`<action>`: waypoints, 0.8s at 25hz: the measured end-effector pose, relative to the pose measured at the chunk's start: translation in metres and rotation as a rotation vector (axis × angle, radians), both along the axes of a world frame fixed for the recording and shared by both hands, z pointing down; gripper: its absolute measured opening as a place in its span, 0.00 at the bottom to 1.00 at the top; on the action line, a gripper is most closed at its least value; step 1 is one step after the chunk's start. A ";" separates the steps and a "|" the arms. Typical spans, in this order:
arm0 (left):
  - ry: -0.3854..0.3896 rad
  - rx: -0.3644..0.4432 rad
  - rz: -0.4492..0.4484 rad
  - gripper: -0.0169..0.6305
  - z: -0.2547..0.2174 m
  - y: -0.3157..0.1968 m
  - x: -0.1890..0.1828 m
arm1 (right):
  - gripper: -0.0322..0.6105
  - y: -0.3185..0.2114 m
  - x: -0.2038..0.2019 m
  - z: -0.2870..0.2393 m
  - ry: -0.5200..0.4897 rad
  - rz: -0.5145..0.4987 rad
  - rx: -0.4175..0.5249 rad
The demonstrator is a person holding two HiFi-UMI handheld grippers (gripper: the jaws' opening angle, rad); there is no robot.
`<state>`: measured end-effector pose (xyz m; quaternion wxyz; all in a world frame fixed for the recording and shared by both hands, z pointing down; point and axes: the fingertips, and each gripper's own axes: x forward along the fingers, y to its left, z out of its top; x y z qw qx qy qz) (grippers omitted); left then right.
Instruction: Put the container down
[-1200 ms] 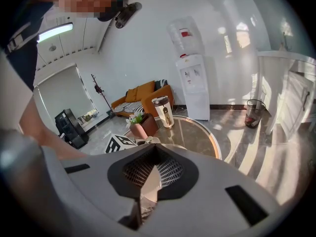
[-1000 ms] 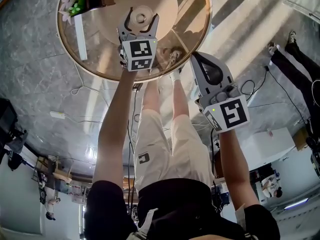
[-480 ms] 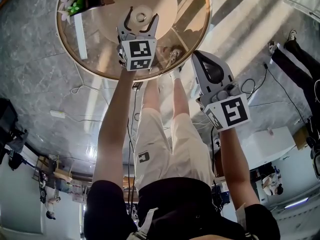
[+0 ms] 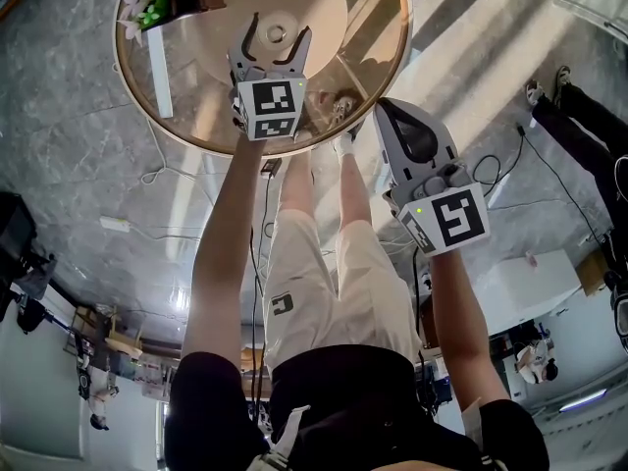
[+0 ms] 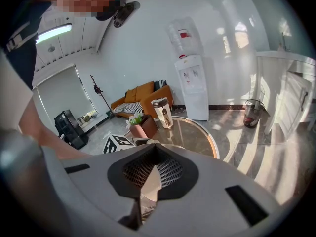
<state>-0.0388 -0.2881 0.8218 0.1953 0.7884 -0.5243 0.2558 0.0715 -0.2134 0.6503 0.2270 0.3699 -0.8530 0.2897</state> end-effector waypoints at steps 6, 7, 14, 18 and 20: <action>-0.007 -0.022 -0.030 0.55 -0.012 0.006 -0.003 | 0.05 -0.002 0.001 -0.019 -0.002 -0.013 0.024; -0.012 -0.022 -0.034 0.55 -0.016 0.007 -0.004 | 0.05 -0.001 0.001 -0.025 -0.003 -0.016 0.029; -0.067 -0.007 -0.055 0.55 -0.065 0.019 -0.007 | 0.05 0.006 0.005 -0.074 -0.022 -0.045 0.071; -0.070 0.017 -0.071 0.55 -0.106 0.024 -0.002 | 0.05 0.008 0.013 -0.108 -0.023 -0.072 0.094; -0.067 0.028 -0.098 0.55 -0.127 0.028 0.000 | 0.05 0.010 0.018 -0.123 -0.025 -0.081 0.109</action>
